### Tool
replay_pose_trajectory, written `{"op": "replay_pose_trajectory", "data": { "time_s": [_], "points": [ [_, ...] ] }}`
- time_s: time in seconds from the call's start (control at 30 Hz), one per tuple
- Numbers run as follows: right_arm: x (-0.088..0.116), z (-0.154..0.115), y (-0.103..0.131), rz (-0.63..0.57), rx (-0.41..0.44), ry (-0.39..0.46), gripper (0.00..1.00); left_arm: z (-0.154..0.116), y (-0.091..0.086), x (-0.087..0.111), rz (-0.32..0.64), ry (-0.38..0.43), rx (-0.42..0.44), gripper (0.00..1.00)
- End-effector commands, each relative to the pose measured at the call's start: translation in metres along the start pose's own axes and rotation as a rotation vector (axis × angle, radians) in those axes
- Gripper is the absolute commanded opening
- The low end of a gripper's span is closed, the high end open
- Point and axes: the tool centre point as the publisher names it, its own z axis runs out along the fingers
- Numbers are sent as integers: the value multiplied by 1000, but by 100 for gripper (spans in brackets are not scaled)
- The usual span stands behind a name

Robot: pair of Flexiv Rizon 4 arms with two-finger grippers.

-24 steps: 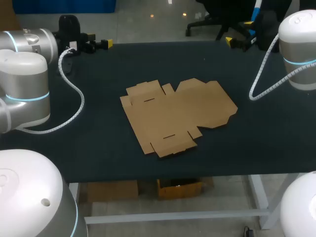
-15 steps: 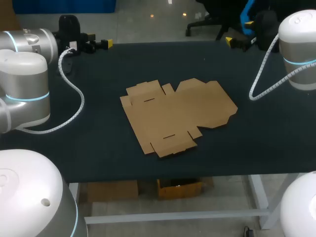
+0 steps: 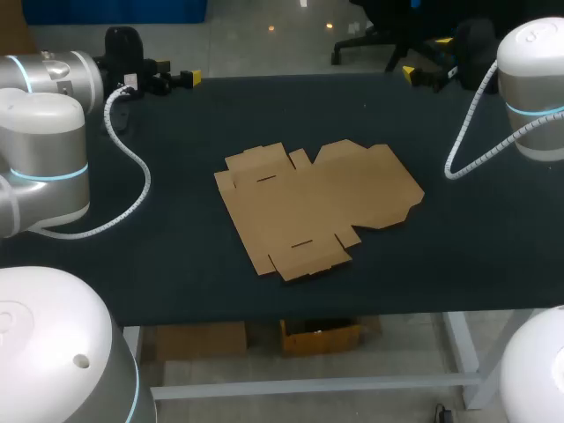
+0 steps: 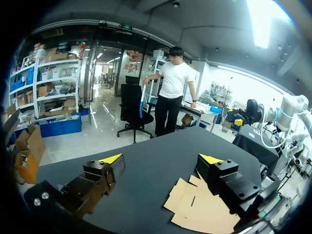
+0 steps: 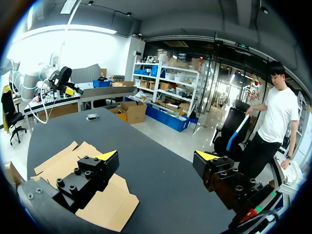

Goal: Assemble the packaging by folding the flat box into shape, placing the metal phone stand inside, and closing the box properly

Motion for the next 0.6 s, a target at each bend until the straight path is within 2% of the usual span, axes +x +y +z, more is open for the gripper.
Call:
{"op": "replay_pose_trajectory", "data": {
  "time_s": [0.03, 0.37, 0.53, 0.6],
  "points": [
    [0, 0, 0, 0, -2, -1, 100, 0, 1, 0, 1, -2, 5, 100],
    [0, 0, 0, 0, -2, -1, 100, 0, 1, 0, 1, -2, 5, 100],
    [-1, -1, 0, 14, -5, 15, 100, 1, 2, 2, 13, 1, -26, 100],
    [-1, -2, 0, 17, 18, 12, 100, 0, 1, 4, 18, 9, -36, 100]
  ]
}}
